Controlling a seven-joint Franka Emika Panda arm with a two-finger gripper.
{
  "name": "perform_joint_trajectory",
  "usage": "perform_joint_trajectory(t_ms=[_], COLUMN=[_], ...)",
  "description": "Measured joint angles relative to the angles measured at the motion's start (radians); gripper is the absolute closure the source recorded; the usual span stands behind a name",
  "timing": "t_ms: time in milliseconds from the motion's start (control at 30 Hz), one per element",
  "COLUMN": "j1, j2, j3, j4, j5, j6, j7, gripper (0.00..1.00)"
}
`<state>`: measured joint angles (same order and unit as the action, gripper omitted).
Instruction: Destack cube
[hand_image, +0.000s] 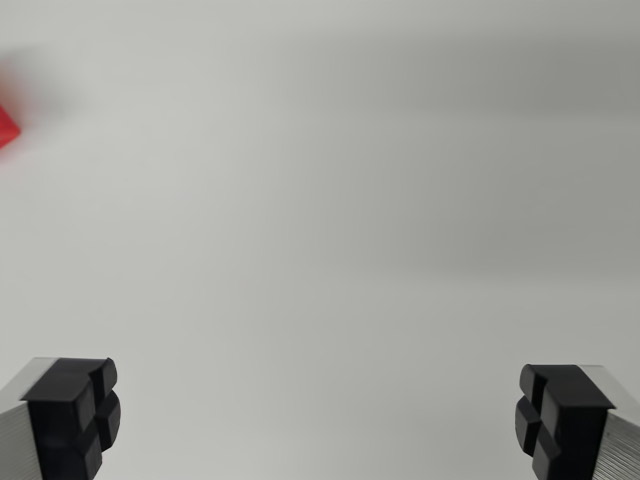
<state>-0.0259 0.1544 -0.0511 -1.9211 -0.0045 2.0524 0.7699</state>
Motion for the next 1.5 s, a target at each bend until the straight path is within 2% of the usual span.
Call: perform_joint_trajectory(t_ms=[767, 1100, 1500], j1=[0.005, 0.016, 0.037], j2=[0.003, 0.010, 0.028], j3=[0.003, 0.012, 0.029], j4=[0.000, -0.007, -0.016], j5=[0.000, 0.000, 0.000], j6=[0.001, 0.015, 0.045], j7=[-0.002, -0.007, -0.018], gripper=[0.00, 0.00, 0.00])
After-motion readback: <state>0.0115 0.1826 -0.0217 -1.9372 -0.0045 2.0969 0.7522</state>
